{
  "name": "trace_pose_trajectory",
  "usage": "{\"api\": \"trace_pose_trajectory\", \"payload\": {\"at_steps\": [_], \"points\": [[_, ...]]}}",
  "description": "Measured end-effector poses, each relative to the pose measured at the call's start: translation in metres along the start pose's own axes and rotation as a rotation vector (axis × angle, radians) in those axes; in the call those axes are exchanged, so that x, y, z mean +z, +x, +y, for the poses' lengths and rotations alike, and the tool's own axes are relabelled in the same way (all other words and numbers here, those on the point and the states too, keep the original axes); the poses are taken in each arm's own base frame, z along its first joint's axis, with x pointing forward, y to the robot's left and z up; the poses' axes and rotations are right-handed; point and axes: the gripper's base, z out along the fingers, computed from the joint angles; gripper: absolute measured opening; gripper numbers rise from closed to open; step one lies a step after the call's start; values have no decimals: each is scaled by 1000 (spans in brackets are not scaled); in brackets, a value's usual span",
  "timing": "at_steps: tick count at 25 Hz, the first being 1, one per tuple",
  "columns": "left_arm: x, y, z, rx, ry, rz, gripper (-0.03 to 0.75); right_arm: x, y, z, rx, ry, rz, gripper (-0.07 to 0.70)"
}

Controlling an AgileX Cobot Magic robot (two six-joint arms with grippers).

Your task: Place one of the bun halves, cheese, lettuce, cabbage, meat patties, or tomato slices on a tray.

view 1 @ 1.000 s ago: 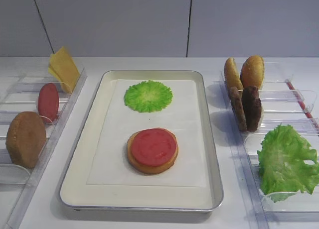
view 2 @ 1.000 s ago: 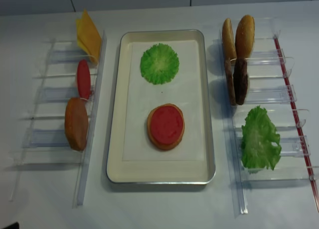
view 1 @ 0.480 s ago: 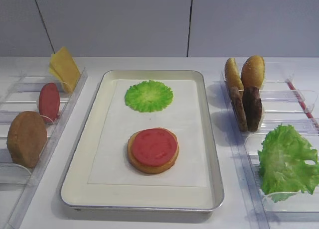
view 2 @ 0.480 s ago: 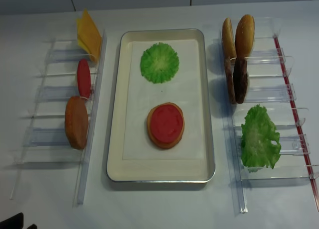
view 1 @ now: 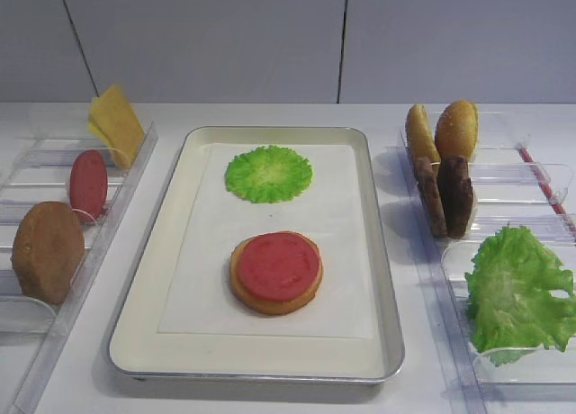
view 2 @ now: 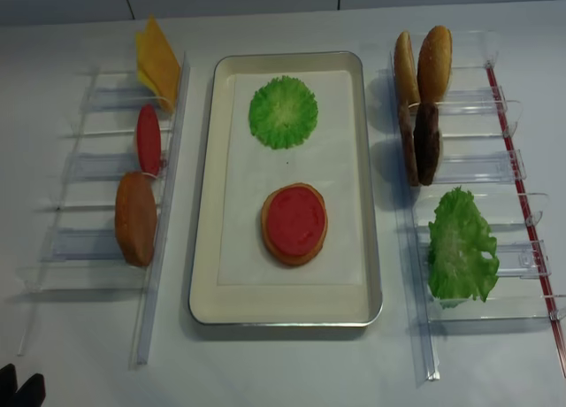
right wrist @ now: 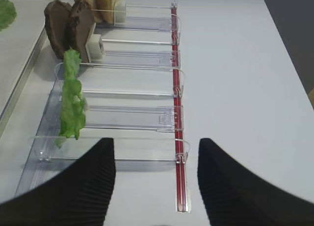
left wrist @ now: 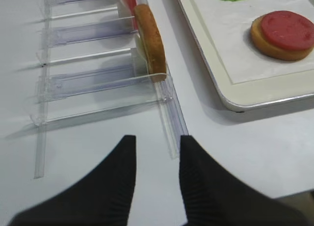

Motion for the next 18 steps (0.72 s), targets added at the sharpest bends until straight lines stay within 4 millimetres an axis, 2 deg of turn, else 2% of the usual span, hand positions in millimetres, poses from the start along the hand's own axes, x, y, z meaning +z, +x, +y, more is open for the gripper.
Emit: {"api": "trace_pose_trajectory", "payload": {"at_steps": [18], "points": [[1,0,0,-13,-19,1,206,0,0,0,0,0,0,393]]}}
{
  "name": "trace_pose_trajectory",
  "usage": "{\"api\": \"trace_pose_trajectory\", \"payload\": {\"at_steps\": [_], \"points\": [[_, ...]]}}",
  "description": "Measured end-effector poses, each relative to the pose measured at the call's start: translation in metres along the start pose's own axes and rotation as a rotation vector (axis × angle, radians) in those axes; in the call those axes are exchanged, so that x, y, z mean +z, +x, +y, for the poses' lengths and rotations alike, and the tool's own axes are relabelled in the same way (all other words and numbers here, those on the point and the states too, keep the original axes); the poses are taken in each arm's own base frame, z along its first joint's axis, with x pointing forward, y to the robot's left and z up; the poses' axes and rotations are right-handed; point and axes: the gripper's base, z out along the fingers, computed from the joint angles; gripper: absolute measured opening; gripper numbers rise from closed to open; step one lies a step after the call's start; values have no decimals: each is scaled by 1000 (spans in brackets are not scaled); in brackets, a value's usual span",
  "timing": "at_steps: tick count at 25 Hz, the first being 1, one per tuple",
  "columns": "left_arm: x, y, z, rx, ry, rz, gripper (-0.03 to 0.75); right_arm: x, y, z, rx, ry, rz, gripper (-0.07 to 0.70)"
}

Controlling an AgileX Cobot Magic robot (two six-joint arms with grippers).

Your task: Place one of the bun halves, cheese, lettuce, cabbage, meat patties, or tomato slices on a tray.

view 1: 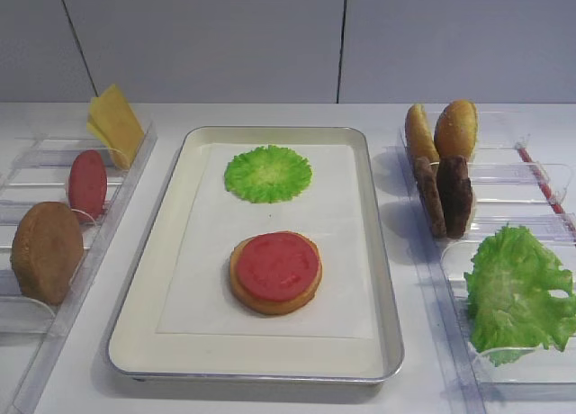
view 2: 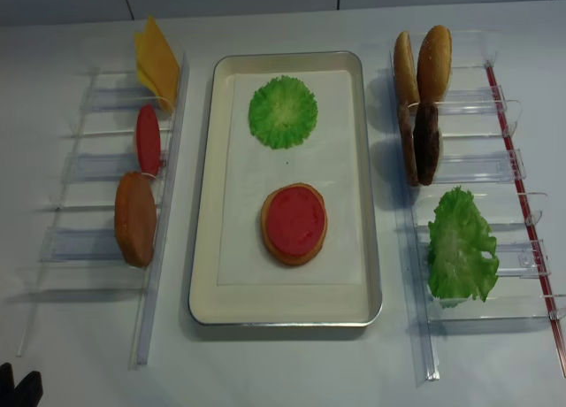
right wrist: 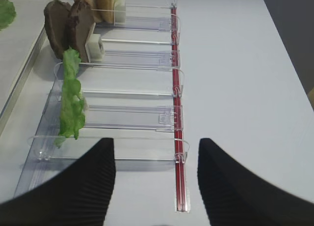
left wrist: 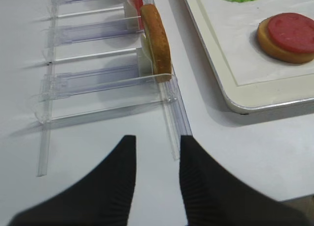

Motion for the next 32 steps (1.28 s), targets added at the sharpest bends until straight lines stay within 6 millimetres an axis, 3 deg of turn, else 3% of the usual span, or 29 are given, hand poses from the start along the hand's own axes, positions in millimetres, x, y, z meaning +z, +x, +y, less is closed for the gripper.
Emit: {"api": "trace_pose_trajectory", "payload": {"at_steps": [32], "points": [[1,0,0,0,-1,3,206,0,0,0,0,0,0,393]]}}
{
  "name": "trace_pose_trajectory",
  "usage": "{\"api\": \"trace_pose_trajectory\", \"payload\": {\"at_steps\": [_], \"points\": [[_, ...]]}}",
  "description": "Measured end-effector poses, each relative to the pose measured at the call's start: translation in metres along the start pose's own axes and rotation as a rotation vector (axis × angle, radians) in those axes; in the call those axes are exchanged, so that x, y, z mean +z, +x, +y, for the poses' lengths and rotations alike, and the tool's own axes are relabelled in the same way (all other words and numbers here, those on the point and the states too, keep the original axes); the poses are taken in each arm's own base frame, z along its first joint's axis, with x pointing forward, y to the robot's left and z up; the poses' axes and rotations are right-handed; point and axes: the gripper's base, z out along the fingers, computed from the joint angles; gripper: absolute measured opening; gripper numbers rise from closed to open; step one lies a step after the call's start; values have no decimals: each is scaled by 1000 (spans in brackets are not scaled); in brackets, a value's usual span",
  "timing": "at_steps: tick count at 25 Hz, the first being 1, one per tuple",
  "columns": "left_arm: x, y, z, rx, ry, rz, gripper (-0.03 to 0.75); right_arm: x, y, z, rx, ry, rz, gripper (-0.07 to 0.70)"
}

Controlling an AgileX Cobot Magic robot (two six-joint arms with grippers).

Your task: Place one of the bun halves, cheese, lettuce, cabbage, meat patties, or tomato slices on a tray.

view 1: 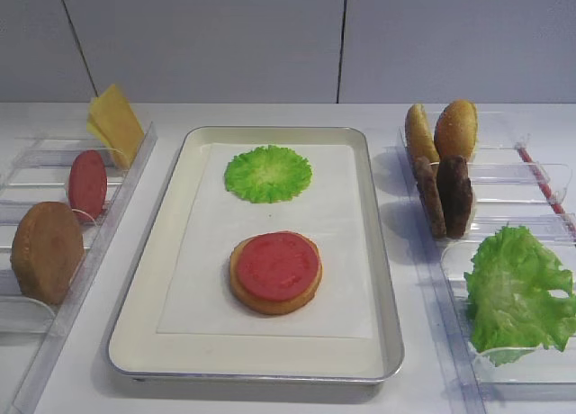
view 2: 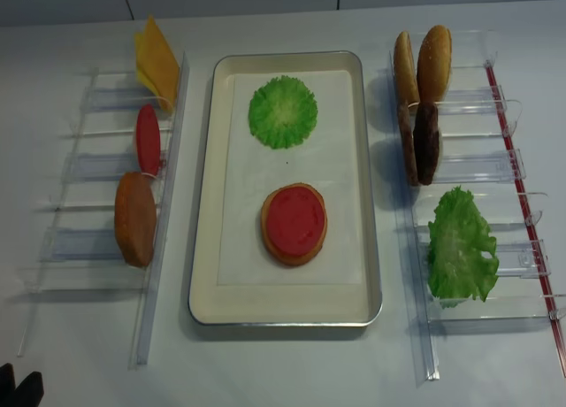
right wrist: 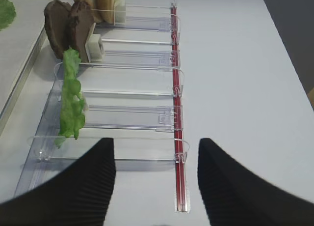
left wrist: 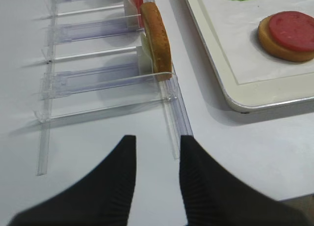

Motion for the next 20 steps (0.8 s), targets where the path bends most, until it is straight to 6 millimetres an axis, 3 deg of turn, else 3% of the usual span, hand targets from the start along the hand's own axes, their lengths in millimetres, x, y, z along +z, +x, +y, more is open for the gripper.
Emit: {"api": "trace_pose_trajectory", "payload": {"at_steps": [20], "points": [[0,0,0,0,0,0,206,0,0,0,0,0,-2,393]]}}
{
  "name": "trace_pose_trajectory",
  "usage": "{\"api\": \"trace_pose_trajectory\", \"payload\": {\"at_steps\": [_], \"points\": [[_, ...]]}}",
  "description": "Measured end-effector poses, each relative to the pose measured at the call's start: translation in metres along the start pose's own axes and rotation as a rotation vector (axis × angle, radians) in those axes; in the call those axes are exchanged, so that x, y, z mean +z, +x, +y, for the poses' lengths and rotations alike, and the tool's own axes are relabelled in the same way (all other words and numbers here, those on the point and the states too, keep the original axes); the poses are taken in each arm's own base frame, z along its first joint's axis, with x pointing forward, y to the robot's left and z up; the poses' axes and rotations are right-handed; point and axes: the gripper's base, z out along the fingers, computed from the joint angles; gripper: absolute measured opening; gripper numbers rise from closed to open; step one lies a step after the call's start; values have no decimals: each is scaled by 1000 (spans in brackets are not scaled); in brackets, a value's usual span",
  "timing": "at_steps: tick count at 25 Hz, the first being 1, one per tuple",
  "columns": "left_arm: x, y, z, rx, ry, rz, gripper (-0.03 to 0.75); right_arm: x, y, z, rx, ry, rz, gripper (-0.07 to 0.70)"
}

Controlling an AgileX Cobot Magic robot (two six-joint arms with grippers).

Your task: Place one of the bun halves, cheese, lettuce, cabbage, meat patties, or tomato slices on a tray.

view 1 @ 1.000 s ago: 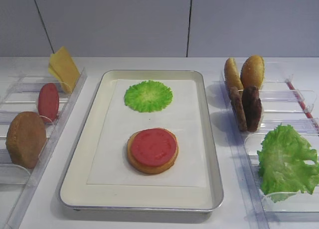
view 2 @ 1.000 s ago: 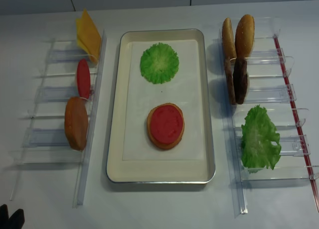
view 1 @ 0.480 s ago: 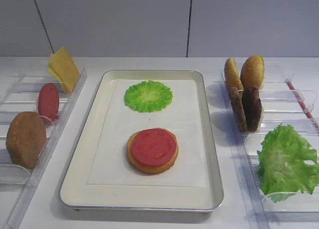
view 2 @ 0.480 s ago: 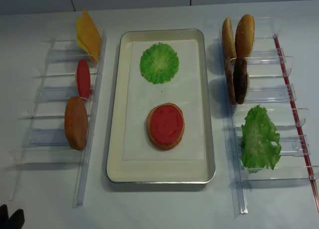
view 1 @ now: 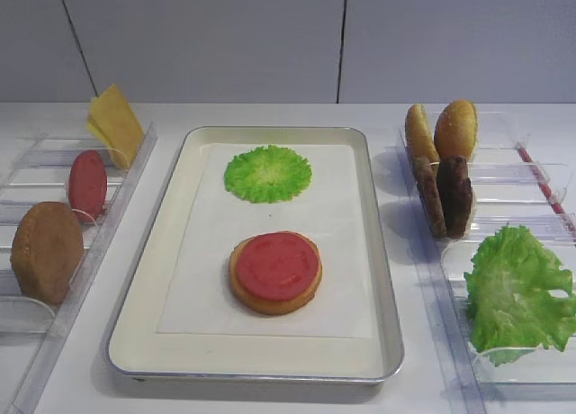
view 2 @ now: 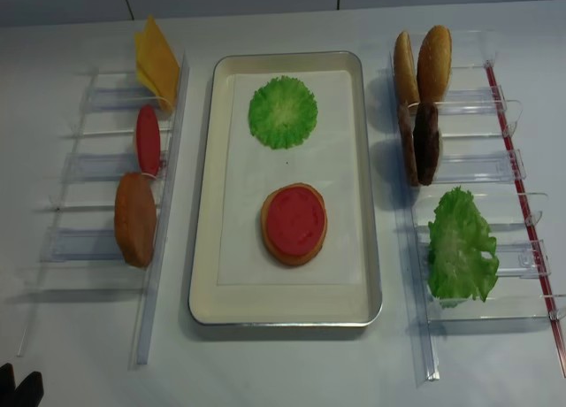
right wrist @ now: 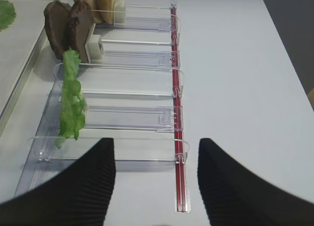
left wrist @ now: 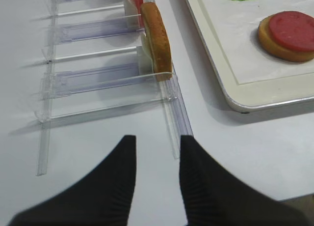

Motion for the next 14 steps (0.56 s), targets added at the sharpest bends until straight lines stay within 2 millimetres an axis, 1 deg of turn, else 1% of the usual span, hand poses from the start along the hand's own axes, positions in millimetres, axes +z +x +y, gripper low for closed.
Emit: {"api": "trace_pose_trajectory", "payload": {"at_steps": [14], "points": [[0,0,0,0,0,0,206,0,0,0,0,0,0,393]]}}
